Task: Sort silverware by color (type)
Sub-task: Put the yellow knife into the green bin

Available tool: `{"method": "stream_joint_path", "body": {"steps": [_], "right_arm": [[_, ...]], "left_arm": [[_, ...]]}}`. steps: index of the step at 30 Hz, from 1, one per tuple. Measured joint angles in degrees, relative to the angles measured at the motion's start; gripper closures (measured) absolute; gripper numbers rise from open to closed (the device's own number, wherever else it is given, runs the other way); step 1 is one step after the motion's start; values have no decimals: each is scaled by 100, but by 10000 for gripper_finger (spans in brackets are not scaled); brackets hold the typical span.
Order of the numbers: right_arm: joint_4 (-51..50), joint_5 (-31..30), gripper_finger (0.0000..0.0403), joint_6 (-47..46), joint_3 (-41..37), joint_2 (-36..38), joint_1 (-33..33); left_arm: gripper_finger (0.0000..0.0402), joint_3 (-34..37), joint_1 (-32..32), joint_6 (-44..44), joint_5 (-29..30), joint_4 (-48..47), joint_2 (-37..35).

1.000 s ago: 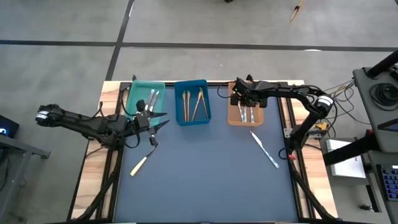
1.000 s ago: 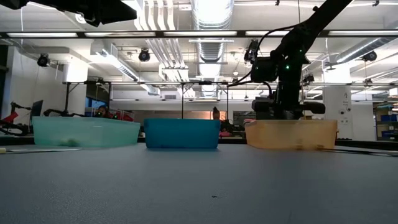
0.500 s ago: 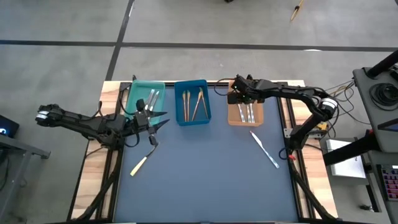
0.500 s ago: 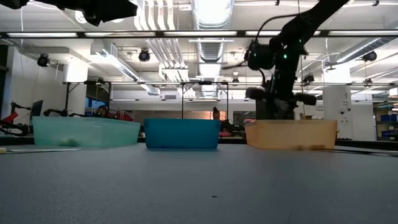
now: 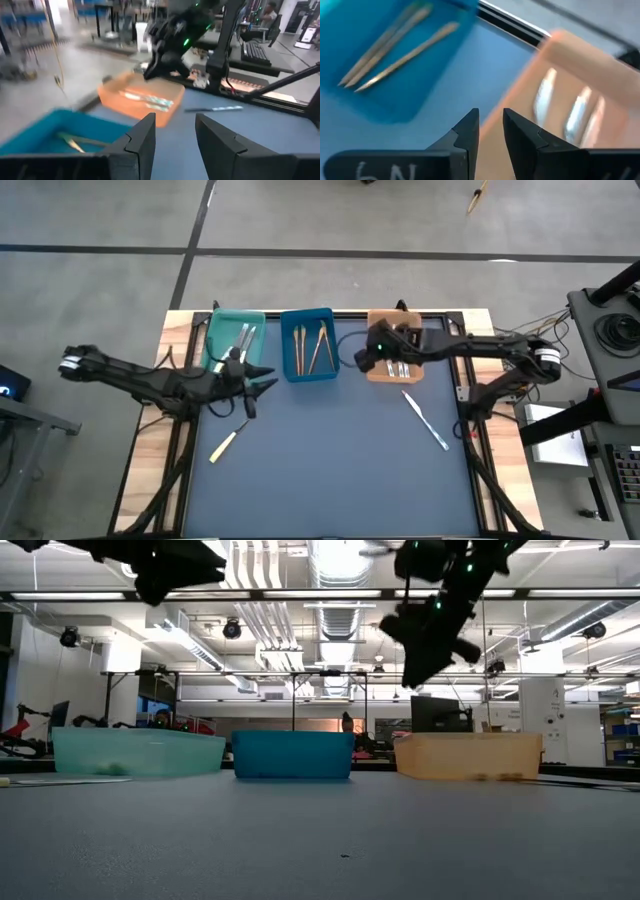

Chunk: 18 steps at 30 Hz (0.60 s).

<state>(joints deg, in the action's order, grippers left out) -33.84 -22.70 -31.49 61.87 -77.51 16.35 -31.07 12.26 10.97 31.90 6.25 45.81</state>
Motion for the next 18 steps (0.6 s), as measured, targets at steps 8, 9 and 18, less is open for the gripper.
{"method": "stream_joint_path", "body": {"steps": [8,9,18], "right_arm": [[657,-140,330,938,-2,248,-1050],[730,-139,330,1076,-2,277,-1150],[1406,-58,330,2097,-21,314,-1809]], "left_arm": [[280,0,392,1494,-300,-221,746],[280,-10,450,1667,-333,-287,834],[280,-684,789,3007,-668,-1487,1557]]}}
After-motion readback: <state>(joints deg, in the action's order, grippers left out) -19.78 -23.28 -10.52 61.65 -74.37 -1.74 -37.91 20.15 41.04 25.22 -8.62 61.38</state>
